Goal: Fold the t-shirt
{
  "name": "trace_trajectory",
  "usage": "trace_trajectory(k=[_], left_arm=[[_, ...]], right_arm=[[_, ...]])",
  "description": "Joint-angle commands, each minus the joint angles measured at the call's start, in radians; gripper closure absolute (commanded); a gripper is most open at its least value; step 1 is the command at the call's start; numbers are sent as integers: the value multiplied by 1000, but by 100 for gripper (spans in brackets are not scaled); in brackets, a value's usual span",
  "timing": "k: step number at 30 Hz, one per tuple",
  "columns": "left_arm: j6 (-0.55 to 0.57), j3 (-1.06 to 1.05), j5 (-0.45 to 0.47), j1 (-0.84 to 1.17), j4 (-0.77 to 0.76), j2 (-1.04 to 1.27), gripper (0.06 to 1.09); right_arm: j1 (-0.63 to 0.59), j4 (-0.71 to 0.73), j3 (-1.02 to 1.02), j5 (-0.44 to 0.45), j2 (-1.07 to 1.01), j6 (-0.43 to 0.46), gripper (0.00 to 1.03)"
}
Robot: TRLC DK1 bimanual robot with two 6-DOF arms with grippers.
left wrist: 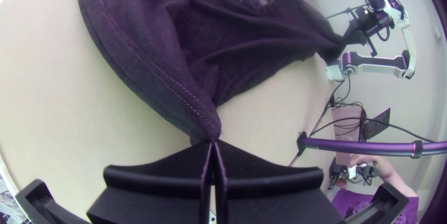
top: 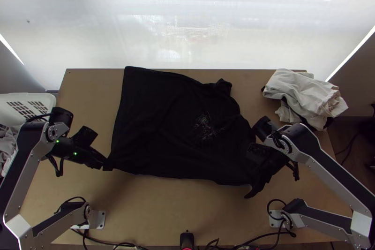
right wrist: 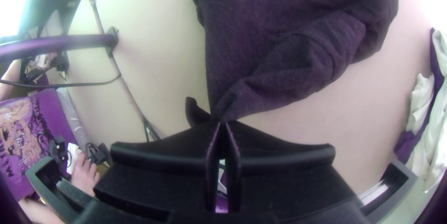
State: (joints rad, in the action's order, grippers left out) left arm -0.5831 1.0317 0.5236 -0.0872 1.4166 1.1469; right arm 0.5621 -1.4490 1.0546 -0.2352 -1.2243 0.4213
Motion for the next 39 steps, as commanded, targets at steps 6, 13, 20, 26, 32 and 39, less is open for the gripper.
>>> trace_trajectory(k=[6,13,20,26,32,39], left_arm=[[58,-280,-99,262,13,-184,105],[58,-251,-177,296,38,-161,105],[-47,-190,-330,204,53,-150,105],[-228,-196,-366,-6,56,-118,105],[-248,-292,-254,-54,-31,-105,105],[-86,-225,-108,14,-108,-90,54]], right_arm=[[113,-1,-203,2,9,48,100],[220,-10,-251,0,14,48,100],[200,-31,-186,0,-20,89,100],[203,-11,-223,0,-55,117,100],[191,118,-268,-4,-64,91,73],[71,131,-219,2,-67,74,4]])
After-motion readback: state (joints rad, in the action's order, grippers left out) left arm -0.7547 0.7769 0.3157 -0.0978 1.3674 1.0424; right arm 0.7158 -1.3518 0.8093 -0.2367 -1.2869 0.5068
